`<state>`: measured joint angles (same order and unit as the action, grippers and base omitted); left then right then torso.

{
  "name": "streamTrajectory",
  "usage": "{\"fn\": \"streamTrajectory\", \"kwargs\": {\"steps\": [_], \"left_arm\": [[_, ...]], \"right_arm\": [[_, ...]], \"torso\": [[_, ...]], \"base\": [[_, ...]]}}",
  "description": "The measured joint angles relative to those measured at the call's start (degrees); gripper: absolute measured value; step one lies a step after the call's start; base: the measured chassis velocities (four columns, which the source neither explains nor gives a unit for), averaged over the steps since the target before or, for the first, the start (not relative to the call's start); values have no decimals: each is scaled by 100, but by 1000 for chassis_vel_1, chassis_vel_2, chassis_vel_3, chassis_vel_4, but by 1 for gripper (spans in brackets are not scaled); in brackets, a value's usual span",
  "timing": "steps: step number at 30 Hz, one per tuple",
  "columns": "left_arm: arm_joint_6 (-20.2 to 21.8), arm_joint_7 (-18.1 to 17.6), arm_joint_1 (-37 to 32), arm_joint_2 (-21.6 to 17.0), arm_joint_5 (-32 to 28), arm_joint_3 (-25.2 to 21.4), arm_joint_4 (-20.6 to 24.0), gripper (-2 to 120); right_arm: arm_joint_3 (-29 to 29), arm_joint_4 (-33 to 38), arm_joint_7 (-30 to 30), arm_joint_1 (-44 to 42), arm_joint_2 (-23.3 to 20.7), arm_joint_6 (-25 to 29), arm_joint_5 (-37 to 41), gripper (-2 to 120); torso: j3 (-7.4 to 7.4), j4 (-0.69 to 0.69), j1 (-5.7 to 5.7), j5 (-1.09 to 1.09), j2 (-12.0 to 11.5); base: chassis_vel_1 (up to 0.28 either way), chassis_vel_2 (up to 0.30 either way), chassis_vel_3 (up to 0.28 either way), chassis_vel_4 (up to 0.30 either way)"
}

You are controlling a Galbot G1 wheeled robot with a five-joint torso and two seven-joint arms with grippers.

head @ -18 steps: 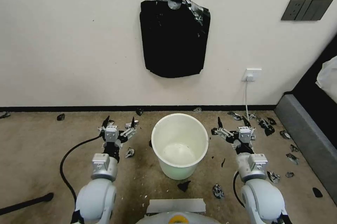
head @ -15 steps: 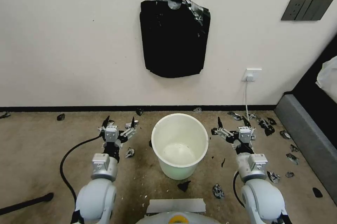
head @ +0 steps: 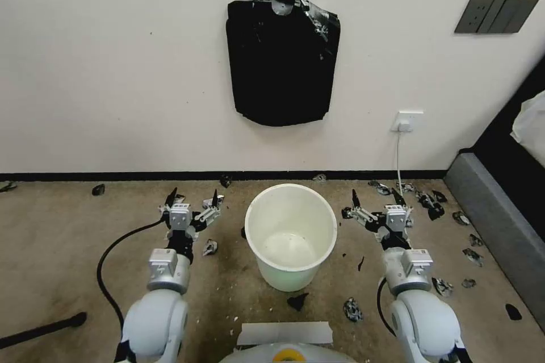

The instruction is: Place a trash bag onto the trash bin.

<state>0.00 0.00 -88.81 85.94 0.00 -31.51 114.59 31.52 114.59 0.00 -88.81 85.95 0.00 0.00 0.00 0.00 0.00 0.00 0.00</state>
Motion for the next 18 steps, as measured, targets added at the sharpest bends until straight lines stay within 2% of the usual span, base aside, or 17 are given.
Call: {"fn": "streamTrajectory", "kwargs": {"steps": [18], "left_arm": [[0,0,0,0,0,0,0,100]], "right_arm": [[0,0,0,0,0,0,0,100]], "torso": [[0,0,0,0,0]], "base": [[0,0,0,0]]}}
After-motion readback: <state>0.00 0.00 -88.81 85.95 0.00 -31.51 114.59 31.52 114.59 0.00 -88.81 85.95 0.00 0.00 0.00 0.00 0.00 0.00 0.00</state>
